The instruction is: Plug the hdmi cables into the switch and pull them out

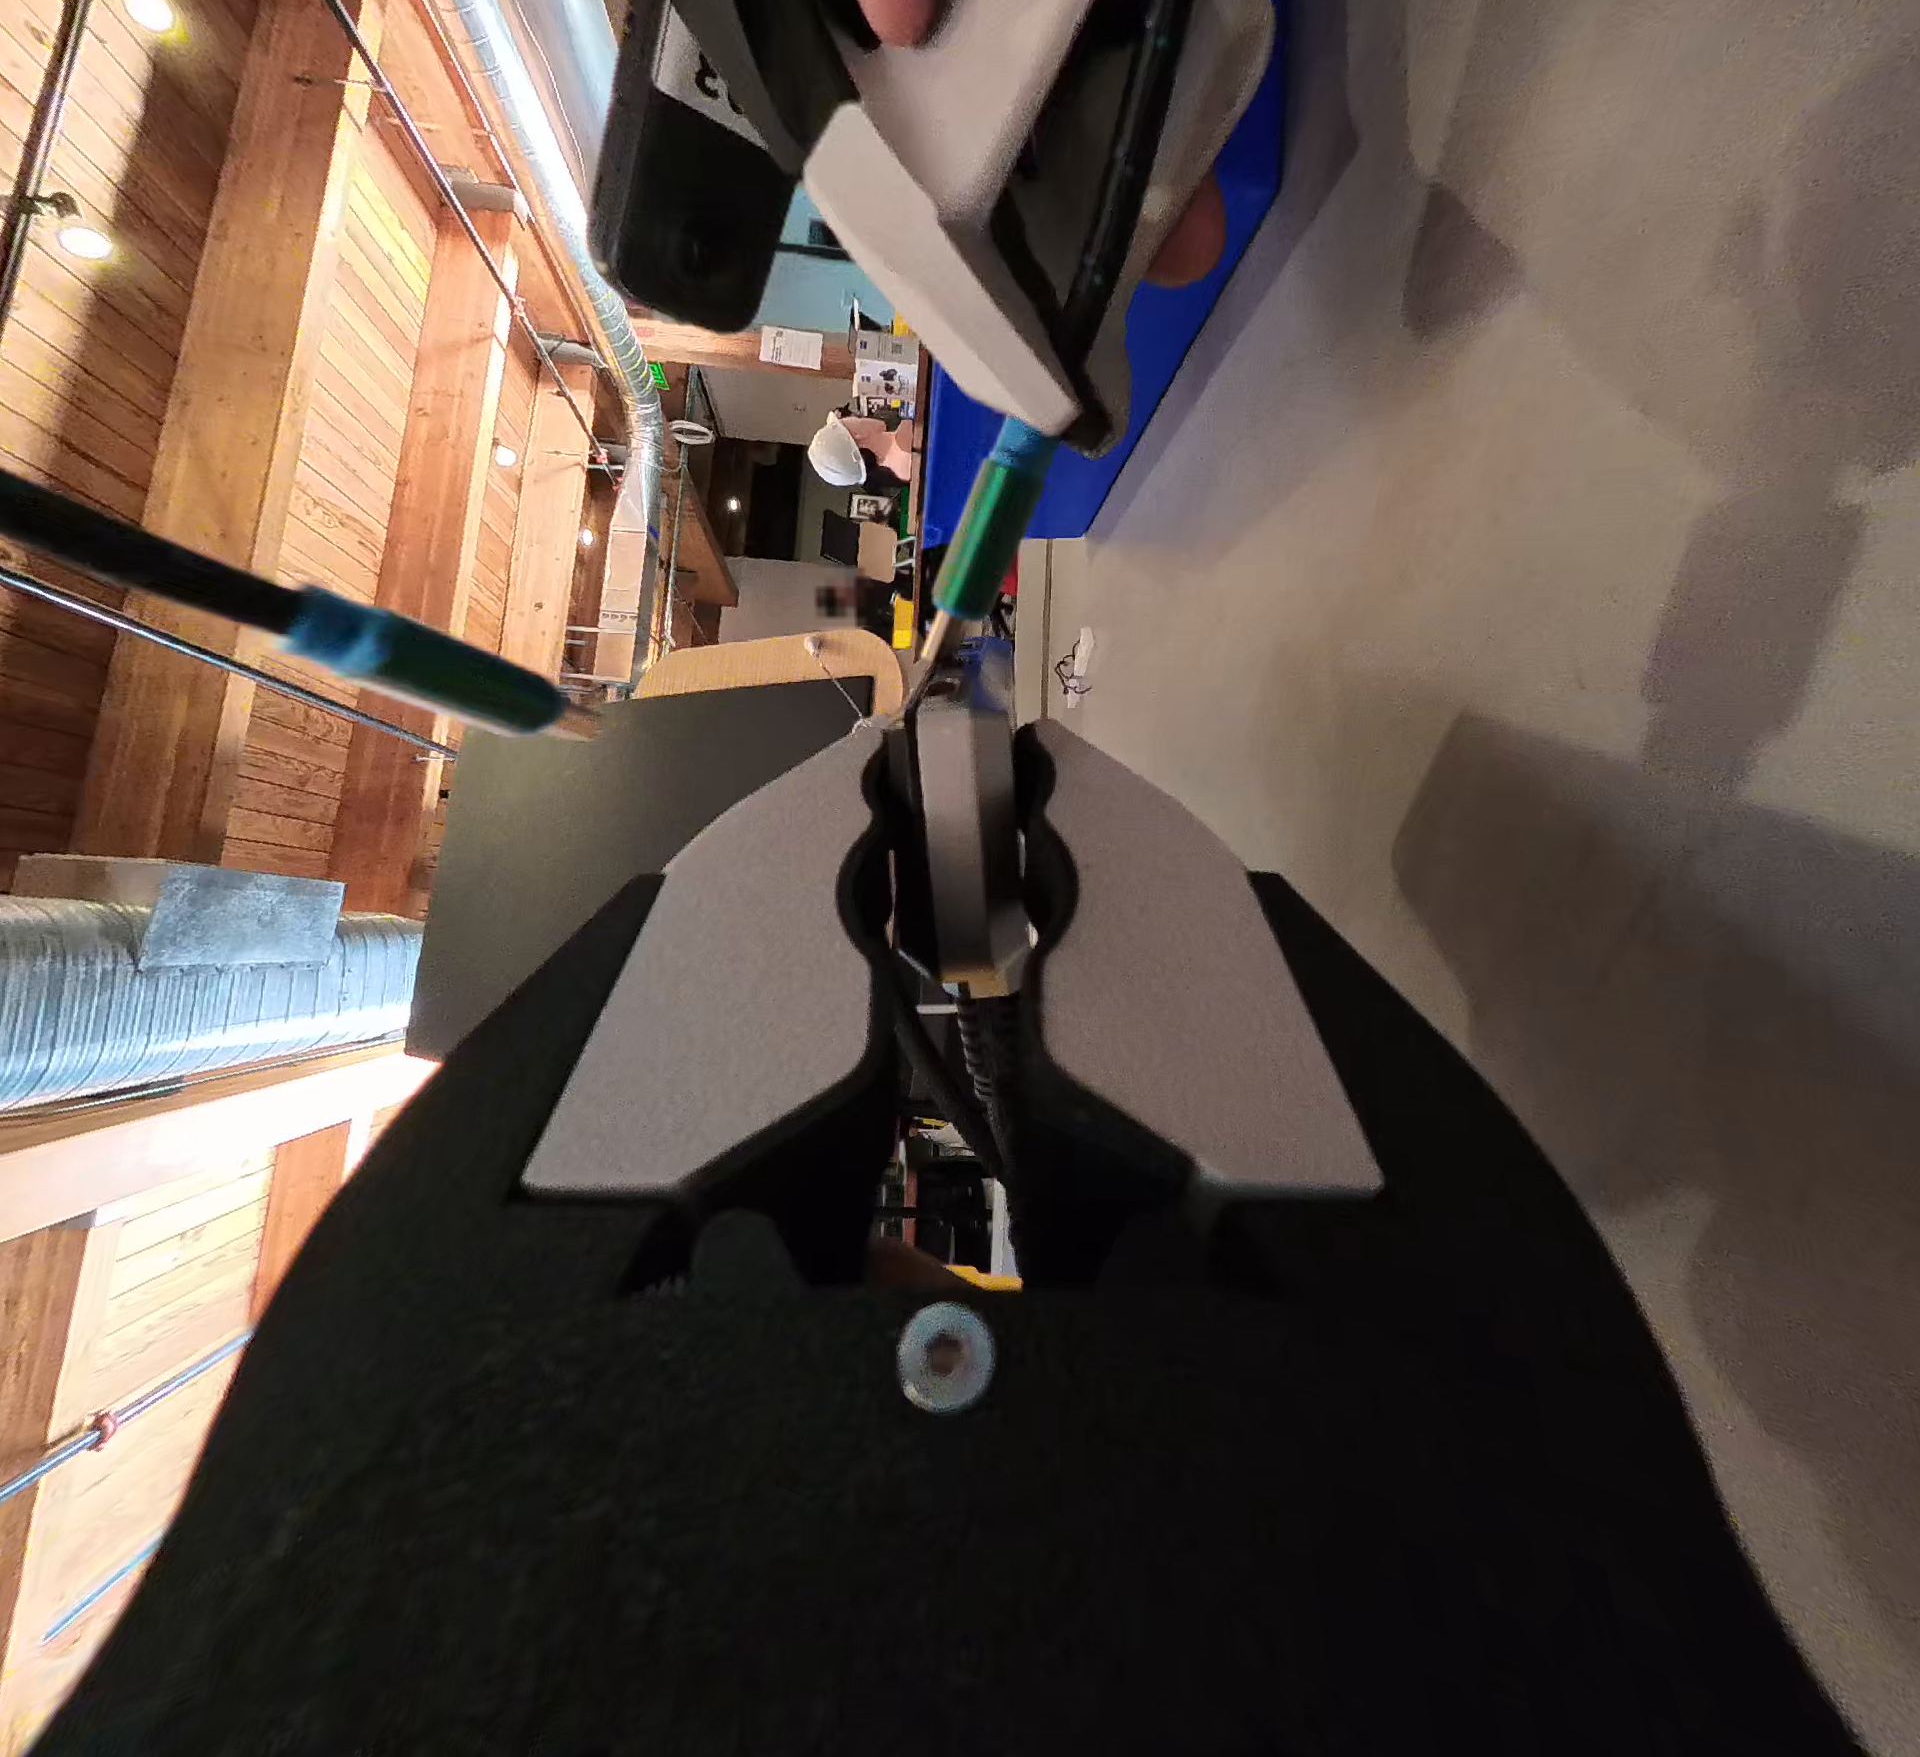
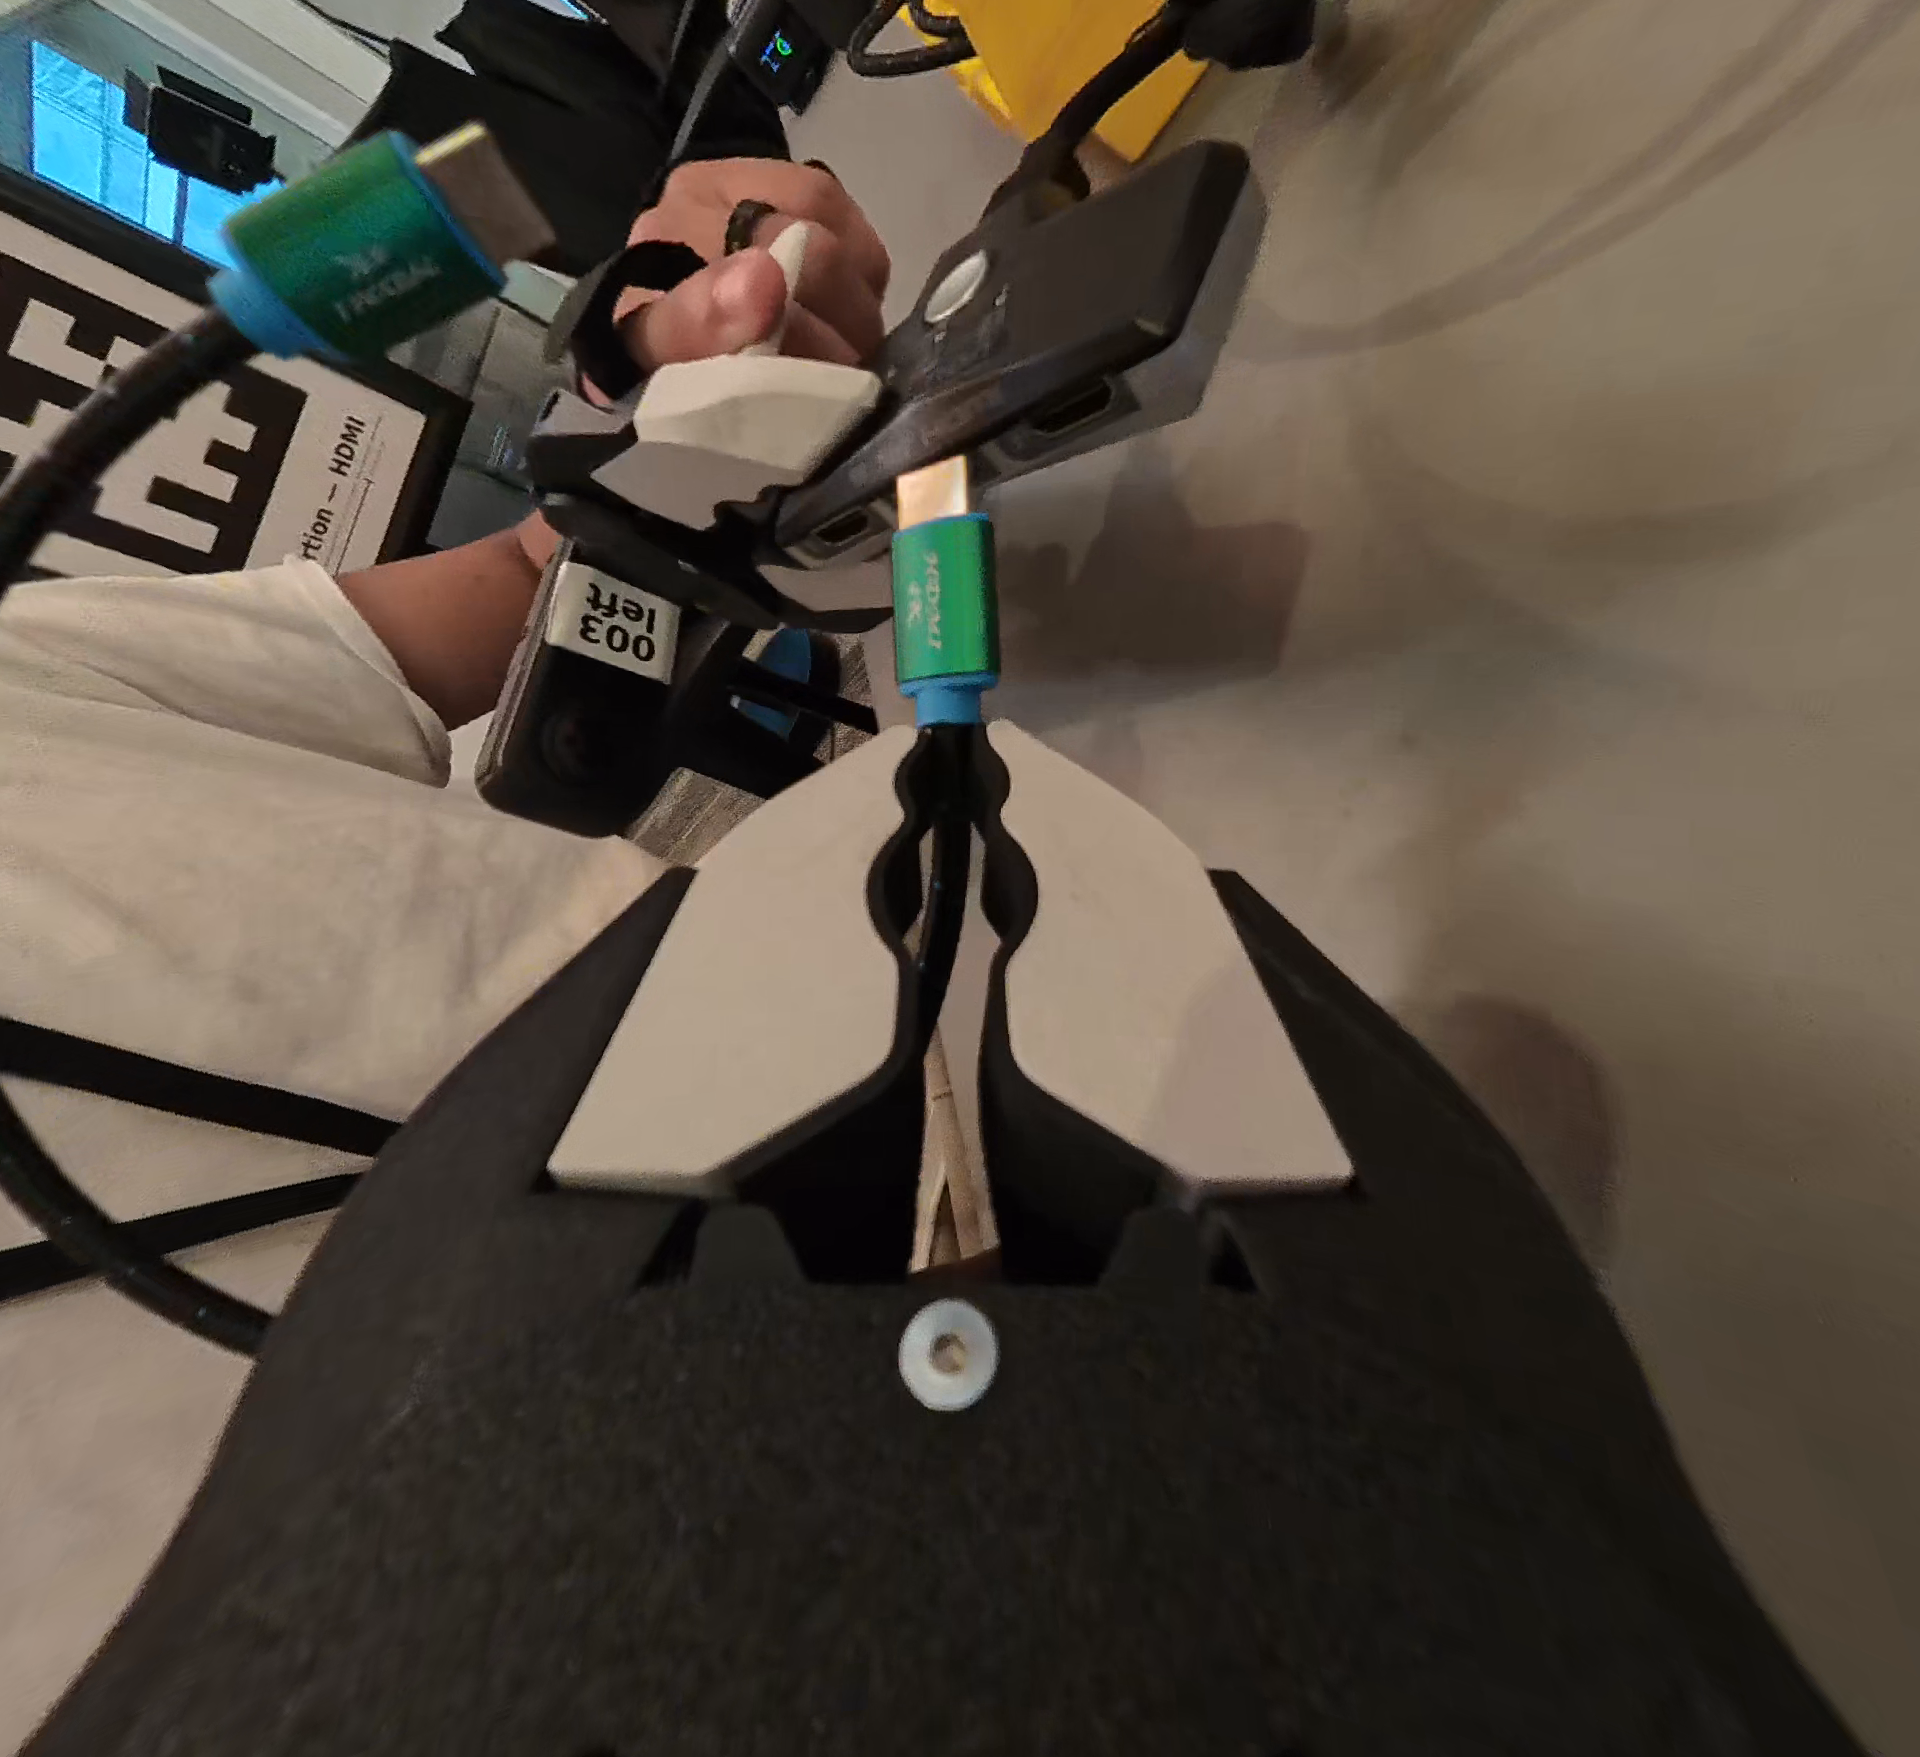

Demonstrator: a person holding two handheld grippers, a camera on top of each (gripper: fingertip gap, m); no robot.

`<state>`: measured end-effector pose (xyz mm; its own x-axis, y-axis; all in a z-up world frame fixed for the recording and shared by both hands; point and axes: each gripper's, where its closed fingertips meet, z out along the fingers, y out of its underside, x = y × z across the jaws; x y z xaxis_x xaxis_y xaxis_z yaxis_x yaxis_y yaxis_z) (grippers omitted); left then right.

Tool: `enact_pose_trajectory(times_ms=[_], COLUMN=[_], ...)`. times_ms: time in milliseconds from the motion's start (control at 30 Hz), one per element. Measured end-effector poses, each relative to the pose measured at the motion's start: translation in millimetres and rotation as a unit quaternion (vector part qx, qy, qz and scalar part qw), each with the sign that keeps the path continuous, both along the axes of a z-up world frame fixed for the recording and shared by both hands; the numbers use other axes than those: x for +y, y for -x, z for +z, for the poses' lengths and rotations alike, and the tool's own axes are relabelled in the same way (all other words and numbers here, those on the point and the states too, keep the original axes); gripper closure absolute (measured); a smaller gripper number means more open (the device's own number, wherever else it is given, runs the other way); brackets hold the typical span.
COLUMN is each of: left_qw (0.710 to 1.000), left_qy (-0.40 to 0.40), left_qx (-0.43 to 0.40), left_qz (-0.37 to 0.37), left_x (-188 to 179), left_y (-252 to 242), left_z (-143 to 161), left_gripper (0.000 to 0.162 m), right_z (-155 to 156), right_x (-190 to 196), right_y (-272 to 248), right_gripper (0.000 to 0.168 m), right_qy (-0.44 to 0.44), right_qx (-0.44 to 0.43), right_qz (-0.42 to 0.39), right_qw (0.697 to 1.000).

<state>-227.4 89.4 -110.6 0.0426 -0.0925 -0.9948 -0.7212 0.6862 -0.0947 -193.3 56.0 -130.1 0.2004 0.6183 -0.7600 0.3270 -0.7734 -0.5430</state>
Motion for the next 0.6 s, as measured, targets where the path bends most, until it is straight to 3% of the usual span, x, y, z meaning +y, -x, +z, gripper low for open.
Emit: enact_pose_trajectory(times_ms=[600], left_qw=[0.995], left_qy=[-0.060], left_qx=[0.076], left_qz=[-0.013], left_x=[-11.7], left_y=[-6.0], left_z=[-12.2], left_gripper=[0.142], right_z=[-20.1], right_x=[-12.5], right_y=[-5.8], right_gripper=[0.163], right_qy=[-0.043], right_qx=[-0.094], right_qz=[0.037], right_qw=[0.994])
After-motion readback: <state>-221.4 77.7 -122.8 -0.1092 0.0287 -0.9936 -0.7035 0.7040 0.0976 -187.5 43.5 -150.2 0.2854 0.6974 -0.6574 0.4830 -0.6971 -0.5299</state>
